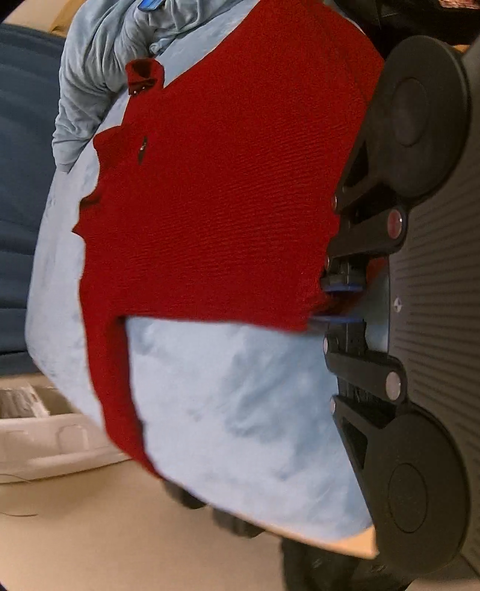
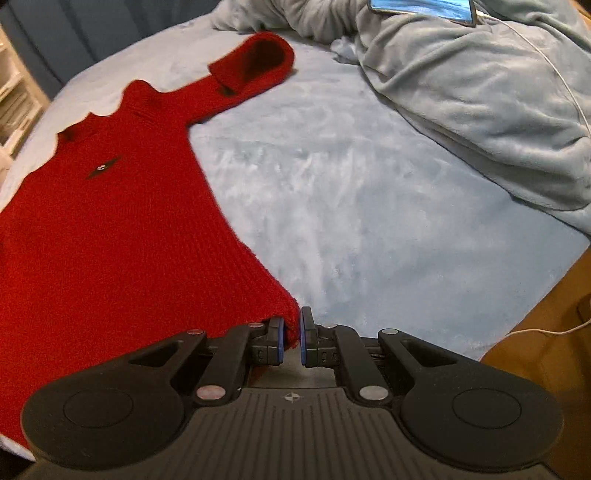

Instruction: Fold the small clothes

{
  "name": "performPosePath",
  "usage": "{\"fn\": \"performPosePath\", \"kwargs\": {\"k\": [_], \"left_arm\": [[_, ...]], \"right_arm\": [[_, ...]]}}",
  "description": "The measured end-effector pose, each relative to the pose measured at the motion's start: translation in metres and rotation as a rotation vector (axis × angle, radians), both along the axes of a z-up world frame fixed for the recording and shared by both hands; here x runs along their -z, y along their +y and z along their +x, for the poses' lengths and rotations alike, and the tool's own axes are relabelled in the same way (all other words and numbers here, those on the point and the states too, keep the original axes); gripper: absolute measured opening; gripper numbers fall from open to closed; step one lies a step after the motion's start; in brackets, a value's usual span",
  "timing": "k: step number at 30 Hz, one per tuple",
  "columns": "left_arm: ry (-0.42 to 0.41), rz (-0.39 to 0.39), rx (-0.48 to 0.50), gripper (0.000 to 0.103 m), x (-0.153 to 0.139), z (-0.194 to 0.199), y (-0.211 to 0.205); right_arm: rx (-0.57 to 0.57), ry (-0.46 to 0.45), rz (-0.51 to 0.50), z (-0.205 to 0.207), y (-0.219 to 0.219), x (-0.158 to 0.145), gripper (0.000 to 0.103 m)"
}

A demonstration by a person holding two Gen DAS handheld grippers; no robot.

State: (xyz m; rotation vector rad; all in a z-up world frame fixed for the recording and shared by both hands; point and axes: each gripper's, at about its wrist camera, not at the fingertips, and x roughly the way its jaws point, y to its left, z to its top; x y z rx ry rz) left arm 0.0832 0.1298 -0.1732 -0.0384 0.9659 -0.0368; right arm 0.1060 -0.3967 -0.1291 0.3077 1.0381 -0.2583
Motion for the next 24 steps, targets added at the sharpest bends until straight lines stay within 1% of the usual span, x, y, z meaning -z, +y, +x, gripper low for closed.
{"fn": "performPosePath", "kwargs": {"k": [1, 2, 3, 4, 5, 7, 8, 9, 10, 11, 12, 13, 14, 15, 16, 17, 19, 20, 21, 22, 24], "left_arm": [[0.022, -0.021, -0.005, 0.034, 0.005, 0.000, -0.001], [0.049, -0.059, -0.004, 0.045, 0.011, 0.002, -0.001], [0.061, -0.077, 0.000, 0.051, 0.014, 0.004, 0.001], [0.071, -0.078, 0.000, 0.063, 0.018, 0.005, 0.000], [0.080, -0.072, 0.001, 0.072, 0.021, 0.005, -0.001], [0.088, -0.057, 0.013, 0.074, 0.027, 0.008, -0.003], [0.088, -0.045, 0.026, 0.068, 0.030, 0.008, -0.007], [0.072, -0.025, 0.036, 0.058, 0.031, 0.007, -0.010], [0.060, 0.007, 0.051, 0.022, 0.031, 0.007, -0.014], [0.055, 0.051, 0.056, 0.007, 0.032, 0.008, -0.018], [0.049, 0.069, 0.057, 0.007, 0.030, 0.008, -0.019], [0.046, 0.066, 0.053, 0.007, 0.028, 0.007, -0.018], [0.044, 0.069, 0.044, 0.006, 0.025, 0.006, -0.016], [0.040, 0.075, 0.037, 0.006, 0.022, 0.006, -0.014], [0.035, 0.075, 0.032, 0.003, 0.019, 0.005, -0.011], [0.029, 0.081, 0.024, 0.003, 0.016, 0.004, -0.009], [0.015, 0.097, 0.012, 0.003, 0.009, 0.003, -0.005], [0.005, 0.106, 0.006, 0.003, 0.005, 0.003, -0.004], [-0.003, 0.120, 0.000, 0.003, 0.001, 0.003, -0.004], [-0.014, 0.135, -0.005, 0.003, -0.005, 0.003, -0.004], [-0.058, 0.152, -0.014, 0.003, -0.024, 0.000, -0.001]], "right_arm": [[0.004, 0.000, 0.007, 0.002, -0.002, 0.001, 0.007], [0.018, 0.005, 0.027, 0.003, -0.006, 0.003, 0.007], [0.029, 0.008, 0.048, 0.002, -0.009, 0.005, 0.007], [0.037, 0.011, 0.069, 0.002, -0.012, 0.008, 0.008], [0.045, 0.014, 0.082, 0.000, -0.015, 0.011, 0.008], [0.056, 0.010, 0.094, -0.001, -0.016, 0.015, 0.013], [0.058, 0.006, 0.088, -0.002, -0.017, 0.017, 0.021], [0.052, -0.005, 0.072, -0.005, -0.017, 0.018, 0.028], [0.032, -0.018, 0.055, -0.007, -0.015, 0.017, 0.030], [0.008, -0.029, 0.032, -0.008, -0.012, 0.016, 0.034], [-0.021, -0.039, -0.002, -0.008, -0.009, 0.015, 0.039], [-0.061, -0.053, -0.055, -0.009, -0.003, 0.012, 0.042], [-0.108, -0.062, -0.117, -0.009, 0.006, 0.009, 0.048], [-0.137, -0.065, -0.154, -0.009, 0.011, 0.008, 0.050], [-0.174, -0.068, -0.184, -0.008, 0.017, 0.007, 0.050], [-0.206, -0.070, -0.206, -0.006, 0.022, 0.008, 0.050], [-0.249, -0.071, -0.219, -0.004, 0.028, 0.009, 0.048], [-0.279, -0.072, -0.219, -0.004, 0.030, 0.009, 0.016], [-0.292, -0.054, -0.232, -0.003, 0.033, 0.010, 0.008], [-0.285, -0.046, -0.252, -0.003, 0.035, 0.008, 0.007], [-0.278, -0.083, -0.263, -0.010, 0.033, -0.006, 0.007]]}}
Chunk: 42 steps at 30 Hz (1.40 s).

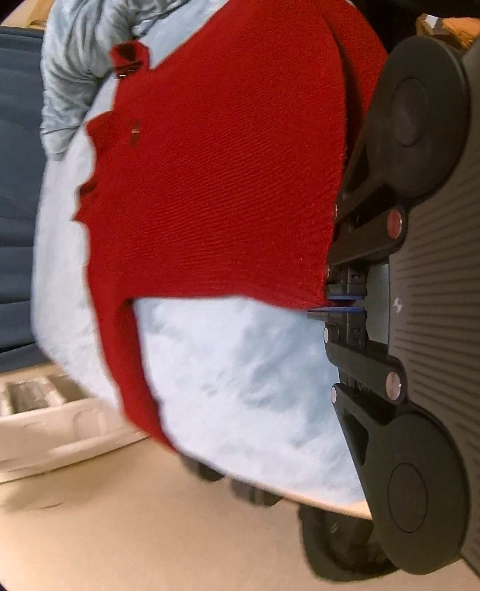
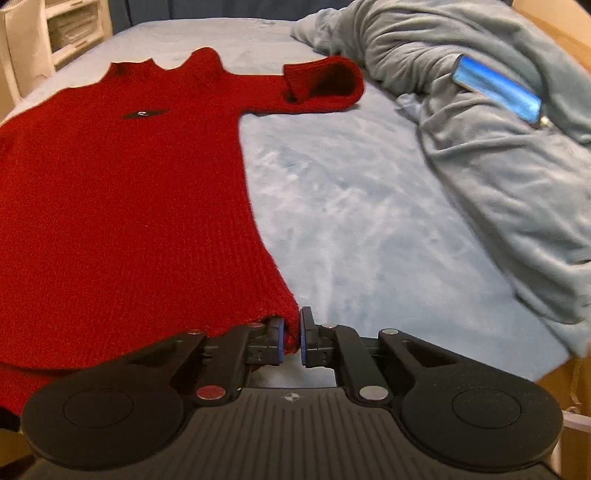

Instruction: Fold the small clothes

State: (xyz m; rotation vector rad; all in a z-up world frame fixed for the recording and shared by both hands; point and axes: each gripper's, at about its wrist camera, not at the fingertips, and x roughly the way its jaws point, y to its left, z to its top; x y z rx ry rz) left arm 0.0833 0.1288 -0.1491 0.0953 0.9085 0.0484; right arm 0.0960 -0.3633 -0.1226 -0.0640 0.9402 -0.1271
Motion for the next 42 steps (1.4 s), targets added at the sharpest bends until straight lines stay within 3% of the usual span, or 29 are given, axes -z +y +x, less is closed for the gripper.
{"fn": "performPosePath", "kwargs": {"k": [2, 4, 7, 9, 11, 17, 19, 21, 22, 23, 24, 25, 26, 27, 31, 34, 36, 39, 41, 42], "left_arm": [[-0.059, 0.026, 0.009, 0.003, -0.024, -0.006, -0.001], [-0.090, 0.084, 0.037, 0.003, -0.030, -0.009, -0.002], [0.022, 0.165, 0.082, 0.003, 0.012, -0.002, -0.005], [0.107, 0.230, 0.115, 0.003, 0.041, -0.004, -0.015], [0.126, 0.250, 0.139, 0.003, 0.047, -0.008, -0.023], [0.055, 0.169, 0.117, 0.003, 0.010, -0.013, -0.012], [0.078, 0.176, 0.125, 0.003, 0.016, -0.014, -0.010], [0.136, 0.172, 0.135, 0.010, 0.031, -0.010, -0.007], [0.158, 0.155, 0.134, 0.021, 0.034, -0.011, -0.005], [0.138, 0.127, 0.127, 0.043, 0.029, -0.014, -0.002], [0.115, 0.105, 0.117, 0.059, 0.022, -0.018, 0.003], [0.090, 0.081, 0.101, 0.085, 0.013, -0.022, 0.010], [0.051, 0.050, 0.082, 0.097, 0.003, -0.028, 0.019], [0.016, 0.014, 0.058, 0.101, -0.007, -0.033, 0.030], [-0.106, -0.189, -0.134, 0.103, -0.036, -0.011, 0.085], [-0.170, -0.311, -0.345, 0.103, -0.039, 0.052, 0.128], [-0.183, -0.409, -0.497, 0.103, -0.023, 0.104, 0.160], [-0.141, -0.648, -0.693, 0.100, 0.018, 0.174, 0.211], [-0.135, -0.828, -0.762, 0.097, 0.043, 0.205, 0.235], [-0.128, -0.866, -0.790, 0.096, 0.053, 0.219, 0.241]], "right_arm": [[0.023, -0.060, 0.034, -0.012, -0.014, -0.019, 0.007], [0.058, -0.064, 0.091, -0.016, -0.032, -0.017, 0.007], [0.112, 0.050, 0.174, -0.007, -0.047, 0.015, 0.007], [0.113, 0.110, 0.149, -0.002, -0.036, 0.032, 0.007], [0.092, 0.148, 0.131, -0.001, -0.028, 0.039, 0.007], [0.025, 0.108, 0.148, -0.017, -0.021, 0.005, 0.007], [0.000, 0.118, 0.131, -0.022, -0.013, 0.006, 0.007], [-0.034, 0.200, 0.093, -0.019, -0.007, 0.025, 0.008], [-0.039, 0.261, 0.081, -0.016, -0.006, 0.033, 0.008], [-0.025, 0.318, 0.052, -0.016, -0.005, 0.039, 0.008], [-0.027, 0.286, 0.038, -0.020, -0.005, 0.033, 0.016], [-0.030, 0.281, 0.030, -0.023, -0.006, 0.027, 0.022], [-0.020, 0.265, 0.037, -0.027, -0.009, 0.016, 0.031], [-0.001, 0.230, 0.060, -0.030, -0.011, 0.004, 0.035], [0.072, 0.048, 0.144, -0.019, -0.012, -0.045, 0.045], [0.119, -0.051, 0.195, 0.015, 0.007, -0.064, 0.046], [0.126, -0.071, 0.234, 0.040, 0.024, -0.066, 0.046], [0.078, -0.038, 0.255, 0.073, 0.055, -0.061, 0.046], [0.028, -0.013, 0.246, 0.089, 0.074, -0.054, 0.046], [0.012, 0.001, 0.244, 0.093, 0.081, -0.051, 0.046]]}}
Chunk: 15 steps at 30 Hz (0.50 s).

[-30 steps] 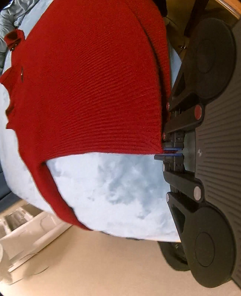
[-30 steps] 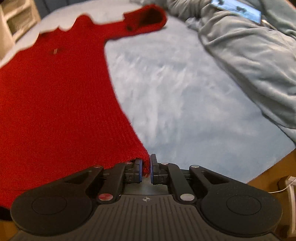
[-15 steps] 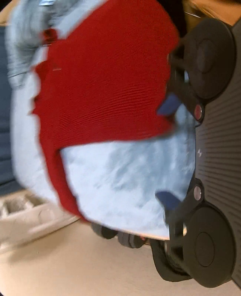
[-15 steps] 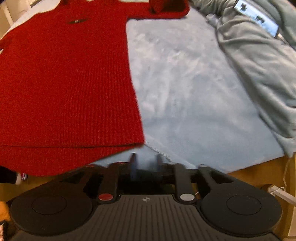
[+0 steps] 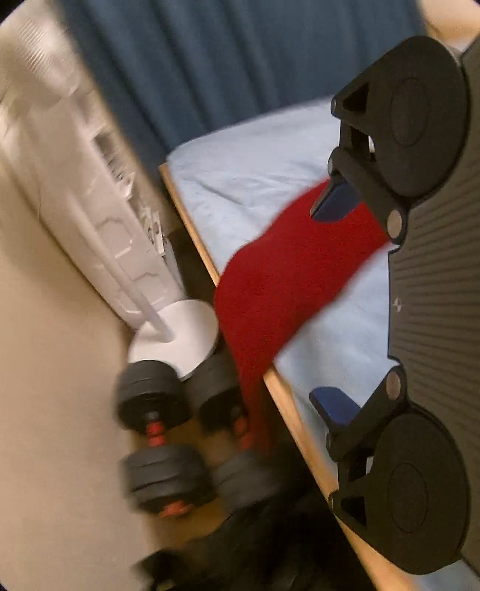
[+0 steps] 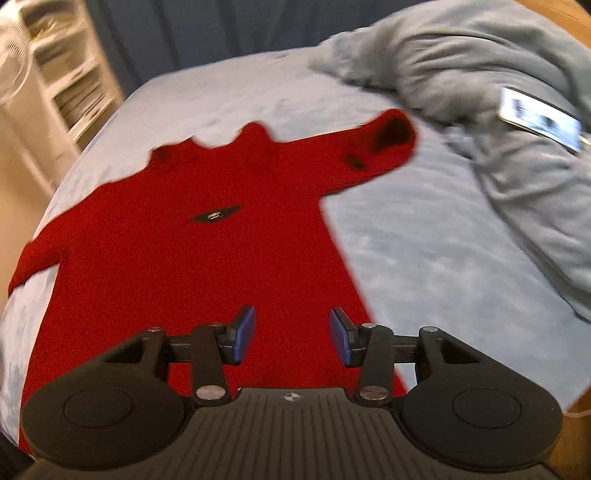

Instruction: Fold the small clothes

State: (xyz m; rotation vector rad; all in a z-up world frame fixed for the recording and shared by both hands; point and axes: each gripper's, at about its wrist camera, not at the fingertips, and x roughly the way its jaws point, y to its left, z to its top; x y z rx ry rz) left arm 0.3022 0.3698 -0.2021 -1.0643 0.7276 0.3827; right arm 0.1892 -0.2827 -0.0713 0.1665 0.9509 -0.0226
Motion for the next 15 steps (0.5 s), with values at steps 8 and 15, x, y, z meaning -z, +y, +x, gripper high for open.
{"fn": "performPosePath", "kwargs": {"k": [8, 15], "left_arm": [[0.114, 0.083, -0.134, 0.014, 0.017, 0.073, 0.023], [-0.288, 0.588, 0.256, 0.014, -0.150, 0.122, -0.150]], "right_arm": [[-0.054, 0.104, -0.027, 0.020, 0.019, 0.031, 0.046], [-0.064, 0.110, -0.038, 0.017, 0.007, 0.046, 0.046]]}}
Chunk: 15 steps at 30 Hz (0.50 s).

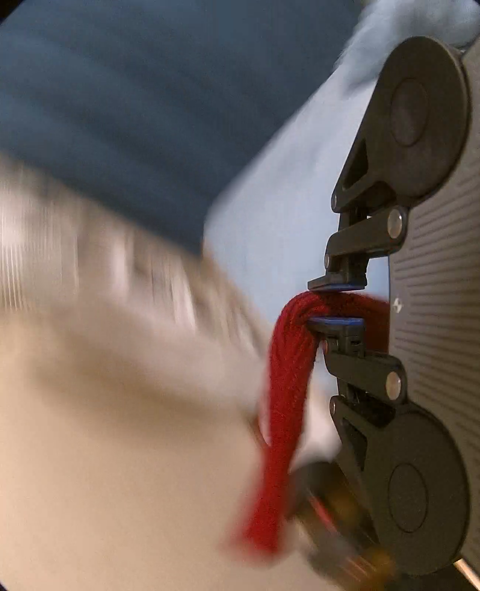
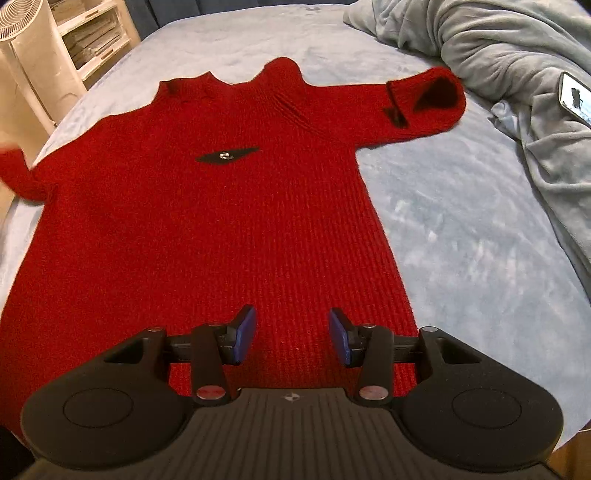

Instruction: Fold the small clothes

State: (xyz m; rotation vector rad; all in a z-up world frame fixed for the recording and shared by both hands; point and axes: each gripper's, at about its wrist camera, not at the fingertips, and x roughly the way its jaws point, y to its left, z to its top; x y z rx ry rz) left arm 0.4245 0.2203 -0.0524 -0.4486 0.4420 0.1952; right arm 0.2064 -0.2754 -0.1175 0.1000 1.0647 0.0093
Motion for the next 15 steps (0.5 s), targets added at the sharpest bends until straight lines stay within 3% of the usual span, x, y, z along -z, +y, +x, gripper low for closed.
{"fn": "performPosePath", "kwargs": {"k": [3, 4, 5, 6, 8, 9, 12, 15], "left_arm": [[-0.071, 0.155, 0.313, 0.016, -0.012, -0.009, -0.125], [-0.072, 0.220, 0.408, 0.028, 0.001, -0.018, -0.164], [-0.017, 0.295, 0.511, 0.078, 0.024, -0.027, -0.201], [0.078, 0.362, 0.575, 0.100, 0.049, -0.032, -0.227], [0.165, 0.471, 0.601, 0.099, 0.093, -0.054, -0.248], [0.184, 0.469, 0.609, 0.099, 0.103, -0.060, -0.244], [0.199, 0.309, 0.535, 0.102, 0.100, -0.060, -0.191], [0.180, 0.215, 0.376, 0.103, 0.084, -0.037, -0.134]], "right_arm": [[0.022, -0.016, 0.019, -0.002, -0.005, -0.001, 0.046], [0.022, -0.022, 0.023, -0.002, -0.007, -0.002, 0.046], [0.018, -0.025, 0.025, -0.003, -0.009, -0.002, 0.046], [0.016, -0.023, 0.023, -0.002, -0.013, -0.002, 0.046], [0.025, -0.016, 0.024, 0.000, -0.022, 0.000, 0.046], [0.039, -0.019, 0.028, 0.001, -0.028, 0.001, 0.046], [0.070, -0.040, 0.057, 0.014, -0.042, 0.005, 0.046], [0.105, -0.096, 0.117, 0.045, -0.047, 0.007, 0.046]]}}
